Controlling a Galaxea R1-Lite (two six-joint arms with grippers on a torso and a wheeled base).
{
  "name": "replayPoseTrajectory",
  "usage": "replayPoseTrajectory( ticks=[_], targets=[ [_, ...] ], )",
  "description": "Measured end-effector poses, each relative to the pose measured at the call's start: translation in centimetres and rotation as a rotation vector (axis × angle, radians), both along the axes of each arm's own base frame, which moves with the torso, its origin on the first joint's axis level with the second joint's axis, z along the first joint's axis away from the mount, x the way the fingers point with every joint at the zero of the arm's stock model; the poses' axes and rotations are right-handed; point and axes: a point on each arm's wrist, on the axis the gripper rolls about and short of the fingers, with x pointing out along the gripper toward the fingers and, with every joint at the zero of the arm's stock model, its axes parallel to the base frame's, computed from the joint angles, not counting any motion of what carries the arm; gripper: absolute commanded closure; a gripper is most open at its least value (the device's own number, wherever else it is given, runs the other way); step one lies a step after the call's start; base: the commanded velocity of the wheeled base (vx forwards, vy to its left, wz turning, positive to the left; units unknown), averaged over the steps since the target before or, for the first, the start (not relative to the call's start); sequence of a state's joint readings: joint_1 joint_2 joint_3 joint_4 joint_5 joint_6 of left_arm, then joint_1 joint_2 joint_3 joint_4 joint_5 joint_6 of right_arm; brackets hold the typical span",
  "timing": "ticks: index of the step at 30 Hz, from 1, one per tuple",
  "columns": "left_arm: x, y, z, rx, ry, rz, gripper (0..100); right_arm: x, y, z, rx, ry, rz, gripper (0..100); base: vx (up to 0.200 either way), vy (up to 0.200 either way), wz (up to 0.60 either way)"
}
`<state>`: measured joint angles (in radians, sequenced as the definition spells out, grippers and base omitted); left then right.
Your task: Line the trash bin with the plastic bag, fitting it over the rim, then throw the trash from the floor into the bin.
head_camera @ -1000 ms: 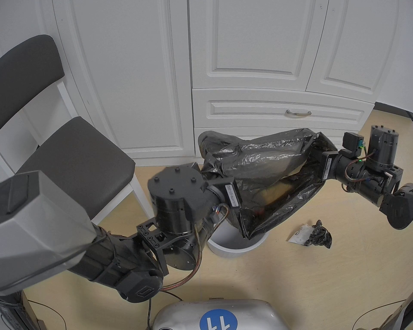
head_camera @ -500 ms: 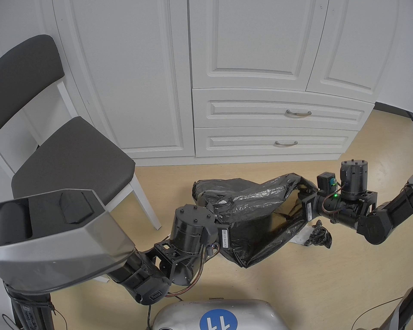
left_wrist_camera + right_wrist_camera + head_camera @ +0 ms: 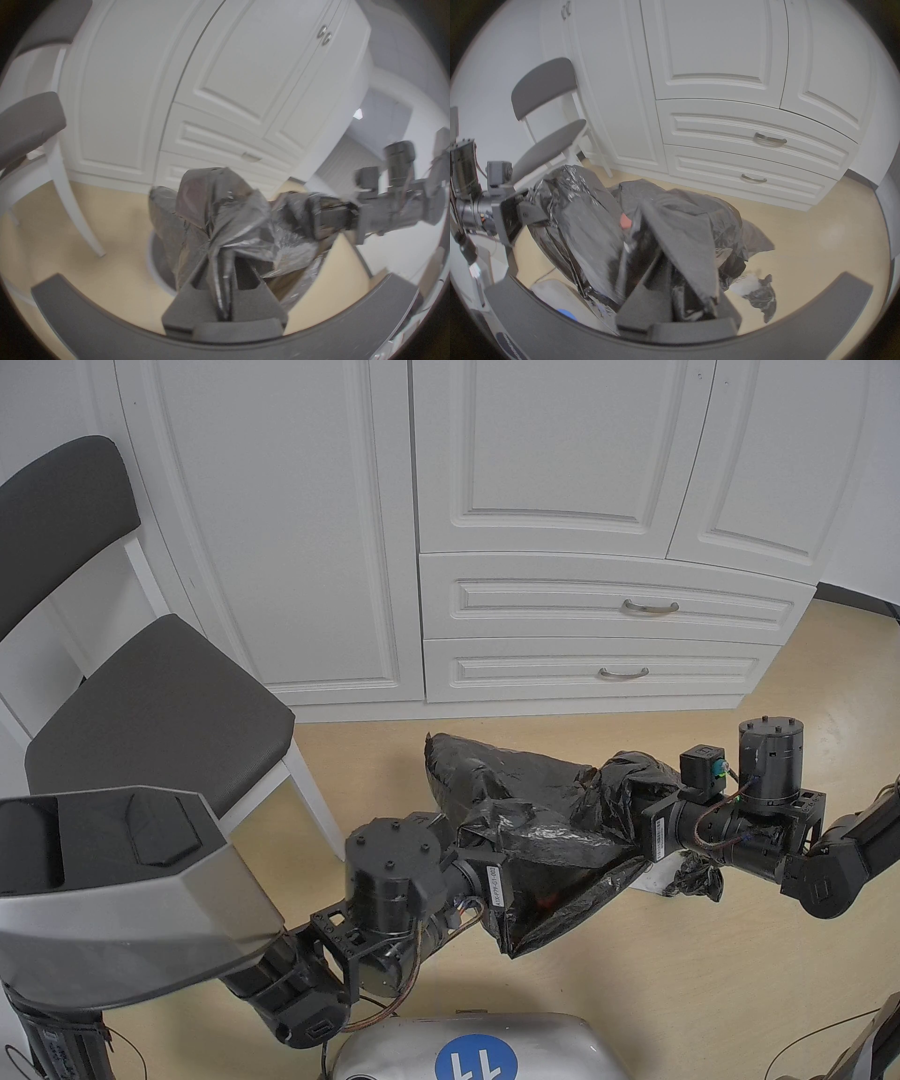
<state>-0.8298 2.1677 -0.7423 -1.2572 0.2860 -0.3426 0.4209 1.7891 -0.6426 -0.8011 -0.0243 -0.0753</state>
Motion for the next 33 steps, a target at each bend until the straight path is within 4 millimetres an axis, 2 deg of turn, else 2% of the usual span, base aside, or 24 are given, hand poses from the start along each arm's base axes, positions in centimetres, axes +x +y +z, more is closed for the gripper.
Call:
replayPoseTrajectory(
  ticks=[4, 12, 20, 27, 33],
  targets=[
    [-1.3, 0.6, 0.5, -0.080, -0.073, -0.128, 100, -0.8, 1.1, 0.6, 0.049, -0.004, 0.034, 100, 0.000, 0.000, 0.00],
    [-3.2, 1.2, -0.5, -0.052, -0.070, -0.232, 100, -1.8, 4.2, 2.0, 0.213, 0.027, 0.083, 100, 0.000, 0.000, 0.00],
    [-3.1, 0.6, -1.5, -0.036, -0.056, -0.238, 100, -1.5, 5.6, 2.6, 0.285, 0.065, 0.083, 100, 0.000, 0.000, 0.00],
    [-2.7, 0.4, -1.7, -0.035, -0.061, -0.212, 100, -1.2, 6.2, 3.1, 0.319, 0.213, 0.032, 100, 0.000, 0.000, 0.00],
    [-1.9, 0.2, -1.2, -0.030, -0.103, -0.160, 100, -0.9, 6.5, 4.6, 0.340, 0.335, -0.036, 100, 0.000, 0.000, 0.00]
  ],
)
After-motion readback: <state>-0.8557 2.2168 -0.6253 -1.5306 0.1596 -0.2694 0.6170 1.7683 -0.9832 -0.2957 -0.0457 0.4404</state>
